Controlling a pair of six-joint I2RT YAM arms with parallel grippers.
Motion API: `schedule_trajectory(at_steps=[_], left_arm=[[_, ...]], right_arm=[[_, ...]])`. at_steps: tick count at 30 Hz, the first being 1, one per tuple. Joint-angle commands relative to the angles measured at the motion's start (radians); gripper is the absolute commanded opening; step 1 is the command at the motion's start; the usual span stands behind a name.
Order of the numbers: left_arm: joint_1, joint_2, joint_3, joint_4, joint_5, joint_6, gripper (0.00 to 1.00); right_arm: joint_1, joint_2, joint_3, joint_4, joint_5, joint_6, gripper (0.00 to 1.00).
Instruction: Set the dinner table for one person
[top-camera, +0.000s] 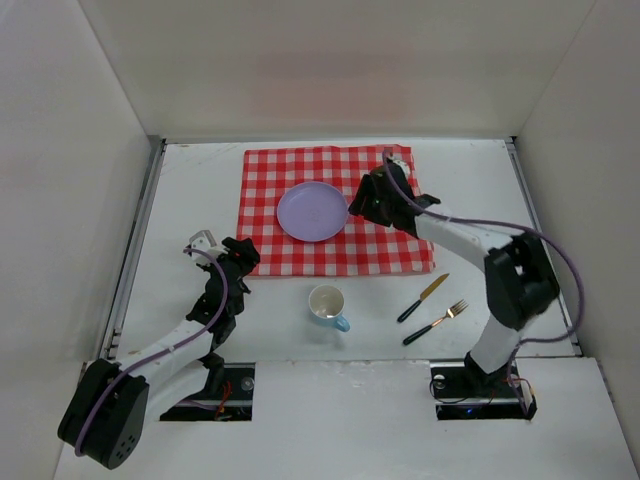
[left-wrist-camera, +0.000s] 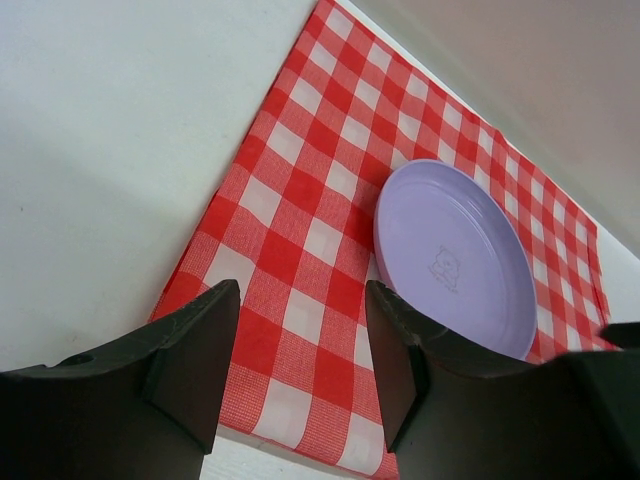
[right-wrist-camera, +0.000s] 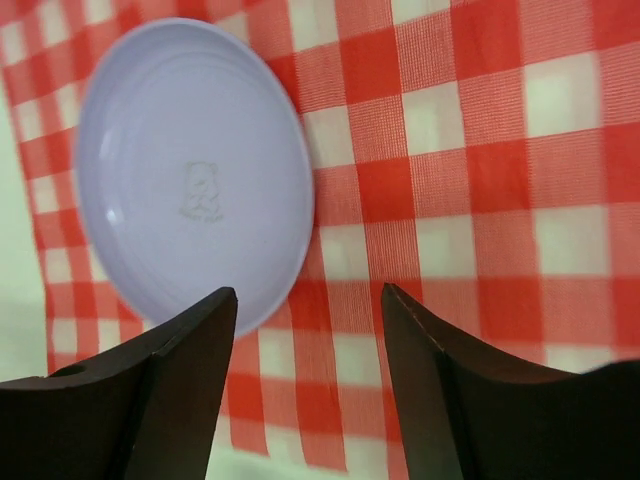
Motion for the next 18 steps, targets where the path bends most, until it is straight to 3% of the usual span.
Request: schedule_trajectory(at_steps=[1,4,7,9,12,14,18], left_arm=[[-0.005,0.009,0.011,0.021,-0.009,-0.011,0.51],[0.003,0.009,0.009,0.021,0.002,-0.021,0.51],[-0.005,0.012,0.009,0.023,-0.011,-0.015,0.51],[0.006,0.023,0.011,0.021,0.002,-0.023,0.51],[-0.006,0.018,0.013,0.023,0.000,-0.023,0.51],[-0.005,0.025,0.013,0.028,-0.007,-0.018,0.51],[-0.001,0.017,0.013,0.021,0.006,-0.024,0.52]], right_arm=[[0.065,-0.218,-0.082,0.026,0.086,-0.101,0.66],[0.158,-0.376,-0.196,0.038,0.089,-0.188,0.59],[0.279,-0.514,-0.270,-0.006,0.089,-0.248,0.32],[0.341,-0.576,-0.278,-0.083,0.083,-0.260,0.25],[0.402,-0.614,-0.267,-0.192,0.083,-0.244,0.34],[0.443,-0.612,-0.264,-0.224,0.077,-0.230,0.53],[0.497,-0.537,-0.248,-0.246,0.073,-0.237,0.56]])
